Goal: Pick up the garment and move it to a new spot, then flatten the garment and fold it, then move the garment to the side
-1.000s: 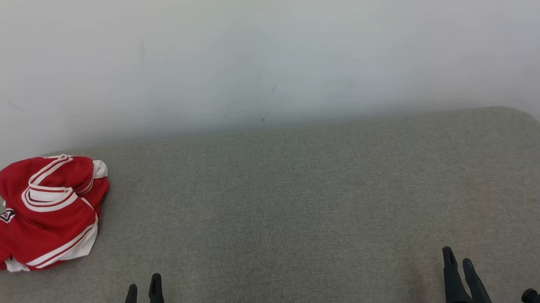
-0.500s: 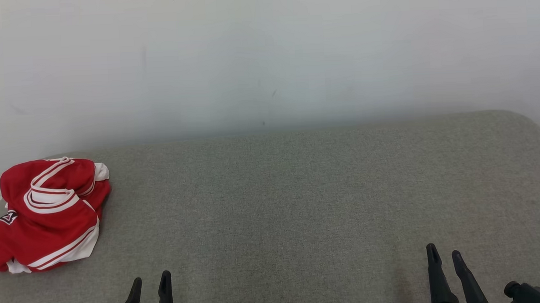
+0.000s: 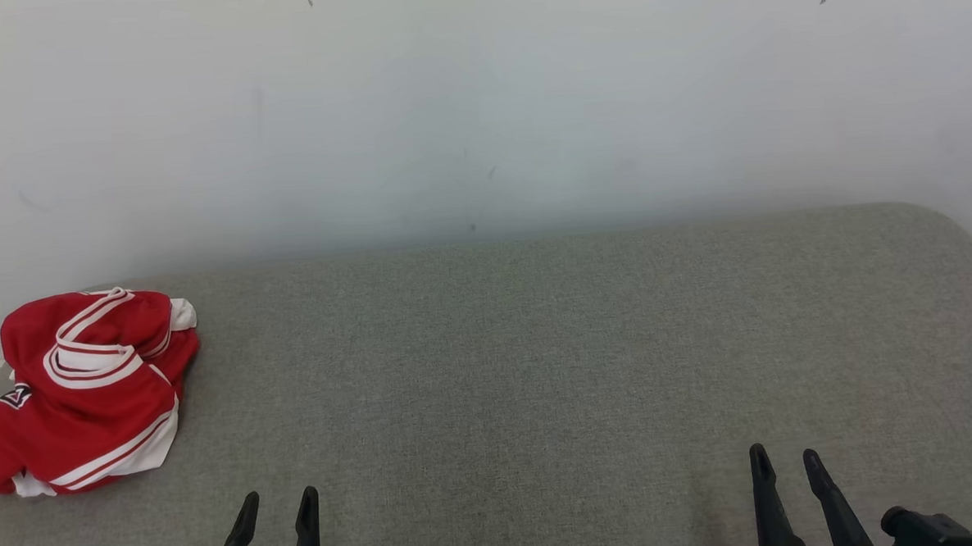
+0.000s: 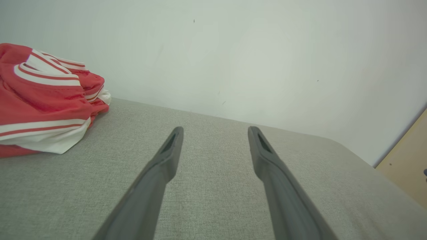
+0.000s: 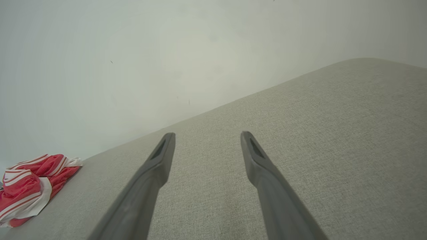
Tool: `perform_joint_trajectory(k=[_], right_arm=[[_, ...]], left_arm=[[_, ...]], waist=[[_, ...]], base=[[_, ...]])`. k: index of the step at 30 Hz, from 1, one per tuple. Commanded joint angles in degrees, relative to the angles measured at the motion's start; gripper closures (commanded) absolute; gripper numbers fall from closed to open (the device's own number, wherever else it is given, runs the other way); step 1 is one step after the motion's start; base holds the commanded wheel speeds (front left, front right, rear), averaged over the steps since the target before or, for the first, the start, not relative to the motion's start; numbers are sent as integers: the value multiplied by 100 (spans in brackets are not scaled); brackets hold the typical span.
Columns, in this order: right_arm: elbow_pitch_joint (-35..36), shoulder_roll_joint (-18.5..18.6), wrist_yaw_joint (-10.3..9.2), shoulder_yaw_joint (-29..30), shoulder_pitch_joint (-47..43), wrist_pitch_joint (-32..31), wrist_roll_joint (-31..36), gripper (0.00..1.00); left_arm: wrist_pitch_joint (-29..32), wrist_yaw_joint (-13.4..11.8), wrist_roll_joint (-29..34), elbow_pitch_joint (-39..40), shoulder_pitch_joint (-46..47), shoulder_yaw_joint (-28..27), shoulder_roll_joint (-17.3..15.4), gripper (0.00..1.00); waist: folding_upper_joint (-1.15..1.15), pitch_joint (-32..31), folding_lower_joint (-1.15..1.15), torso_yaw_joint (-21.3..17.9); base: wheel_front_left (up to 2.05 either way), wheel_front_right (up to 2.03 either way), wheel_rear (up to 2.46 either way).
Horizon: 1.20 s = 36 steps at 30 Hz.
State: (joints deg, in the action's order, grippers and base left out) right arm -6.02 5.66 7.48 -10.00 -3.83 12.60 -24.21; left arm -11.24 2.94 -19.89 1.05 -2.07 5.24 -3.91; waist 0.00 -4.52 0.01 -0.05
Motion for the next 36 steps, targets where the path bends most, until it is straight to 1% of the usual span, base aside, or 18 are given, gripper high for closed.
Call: perform_joint_trajectory(k=[1,11,15,36], right_arm=[[45,-27,1,-41,67,42,187,0],[-28,-92,2,-124,97,113,739,0],[-70,-121,2,-125,80,129,983,0],[-59,-222,2,-102,116,247,2053,0]], left_arm=[[-66,2,205,57,-1,-5,-47,0],[-167,-88,743,68,-35,-29,-37,0],[-209,-111,848,10,-75,-99,-16,0],[-374,-11,1575,-252,-66,-378,72,0]], waist=[[0,-2,-1,-9],[0,-71,-1,-27],[0,-117,-1,-31],[0,-275,-1,-52]], base=[[0,0,0],[0,0,0],[0,0,0],[0,0,0]])
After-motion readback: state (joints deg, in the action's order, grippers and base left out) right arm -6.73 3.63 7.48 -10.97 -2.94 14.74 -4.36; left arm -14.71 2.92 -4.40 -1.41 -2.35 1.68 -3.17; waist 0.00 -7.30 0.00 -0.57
